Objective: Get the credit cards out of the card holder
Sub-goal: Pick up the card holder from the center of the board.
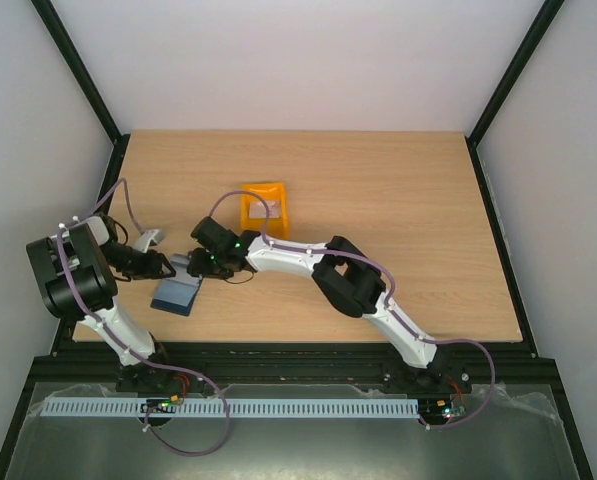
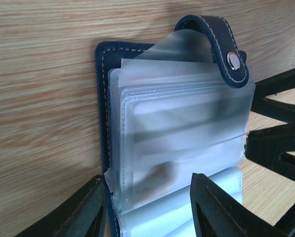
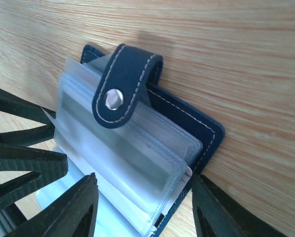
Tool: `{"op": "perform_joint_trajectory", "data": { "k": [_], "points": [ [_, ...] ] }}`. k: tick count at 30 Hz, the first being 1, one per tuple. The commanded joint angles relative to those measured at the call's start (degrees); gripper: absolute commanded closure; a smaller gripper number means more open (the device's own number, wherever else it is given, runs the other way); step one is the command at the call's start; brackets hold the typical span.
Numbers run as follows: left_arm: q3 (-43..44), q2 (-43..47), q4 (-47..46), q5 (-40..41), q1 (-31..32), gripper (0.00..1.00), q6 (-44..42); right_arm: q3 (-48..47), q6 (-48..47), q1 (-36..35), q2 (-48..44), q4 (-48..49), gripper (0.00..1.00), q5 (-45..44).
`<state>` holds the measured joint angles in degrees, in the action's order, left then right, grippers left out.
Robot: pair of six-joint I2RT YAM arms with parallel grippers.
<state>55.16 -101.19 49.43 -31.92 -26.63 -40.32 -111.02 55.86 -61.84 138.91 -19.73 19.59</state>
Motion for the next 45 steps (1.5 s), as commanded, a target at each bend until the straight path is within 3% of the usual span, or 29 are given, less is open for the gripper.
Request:
{"op": "perform_joint_trajectory", "data": {
  "k": [1, 6, 15, 21, 26, 31, 34, 36, 39, 45],
  "points": [
    [-2.36, -2.83, -2.23, 1.5, 1.21, 0.52, -0.55, 6.46, 6.8, -0.22, -2.52, 6.34, 0.49, 3.06],
    [-3.2, -3.15, -2.07, -0.82, 2.62, 0.55, -1.69, 11.51, 12.76, -0.21, -2.94, 16.23, 0.52, 3.71],
    [-2.64, -4.57, -2.32, -4.36, 3.34, 0.58, -1.71, 9.85, 17.84, -0.4, -0.27, 29.32, 0.56, 9.61],
    [-2.34, -5.28, -2.99, -5.14, 3.33, 0.58, -1.39, 5.76, 15.98, -0.6, 1.36, 27.94, 0.73, 10.35],
    [-1.82, -5.78, -3.5, -5.44, 3.34, 0.59, -0.82, 5.3, 15.57, -0.99, 2.32, 29.67, 0.75, 11.93],
    [-1.58, -5.92, -4.01, -5.65, 3.34, 0.6, -0.26, 5.84, 15.96, -1.09, 2.14, 37.15, 0.98, 16.22],
    [-1.13, -5.05, -3.01, -7.37, 2.92, 0.61, -1.31, 7.74, 15.7, -0.88, 0.87, 39.95, 0.98, 16.51],
    [-0.77, -3.98, -2.28, -8.72, 2.66, 0.68, -1.8, 9.51, 16.09, -0.55, 0.14, 41.29, 0.98, 16.26],
    [-0.41, -2.02, -1.66, -10.35, 2.63, 0.9, -2.24, 11.45, 17.05, -0.13, -0.41, 43.13, 0.98, 16.71],
    [0.75, 0.71, 2.32, -12.89, 1.77, 0.98, -5.39, 14.8, 16.77, 0.61, -2.53, 45.13, 0.97, 16.65]
  ]
}}
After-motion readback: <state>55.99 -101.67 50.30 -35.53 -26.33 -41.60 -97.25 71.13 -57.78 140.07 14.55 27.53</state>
